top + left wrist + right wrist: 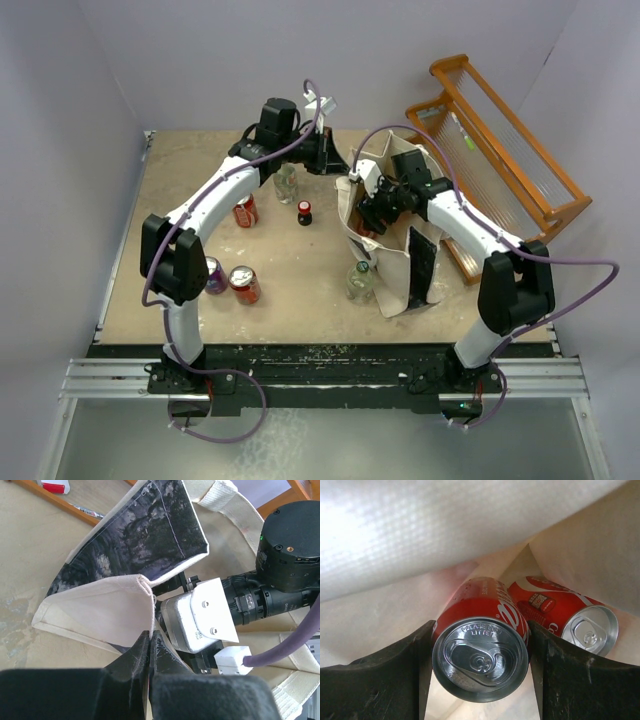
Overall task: Place the beverage into the canvas bag
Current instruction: Place the drink in the canvas bag.
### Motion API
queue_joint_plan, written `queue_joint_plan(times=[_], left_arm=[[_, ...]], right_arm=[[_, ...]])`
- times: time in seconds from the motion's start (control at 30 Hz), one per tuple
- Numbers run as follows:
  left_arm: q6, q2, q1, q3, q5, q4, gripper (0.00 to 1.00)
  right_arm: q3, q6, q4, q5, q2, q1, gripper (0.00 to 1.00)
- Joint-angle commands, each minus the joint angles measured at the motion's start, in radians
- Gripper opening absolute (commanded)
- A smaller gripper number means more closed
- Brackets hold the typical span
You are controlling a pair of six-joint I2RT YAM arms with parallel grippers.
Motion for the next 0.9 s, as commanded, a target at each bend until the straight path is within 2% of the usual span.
queue_joint_plan(times=[0.0,0.53,0.77,0.87], left_arm=[[0.038,-0.038,-0.005,-0.019,-0.032,0.002,0.0],[0.043,-0.008,-0.005,-0.022,-0.006,0.014,0.0],[0.038,-0.018,-0.005,-0.031,0.003,0.025,0.0],[0.039,-0.02,-0.005,-0.037,0.003,0.029,0.0]], right_arm=[[-0.004,0.033,0.174,0.005,-0.032,-0.002,0.4],[0.002,0.076,0.247,0.118,0.04,-0.002,0.43],[-0.004,0.021,0.237,0.104,0.075,-0.002,0.48],[-0.006,0.002,0.234,0.096,0.082,-0.002,0.55]])
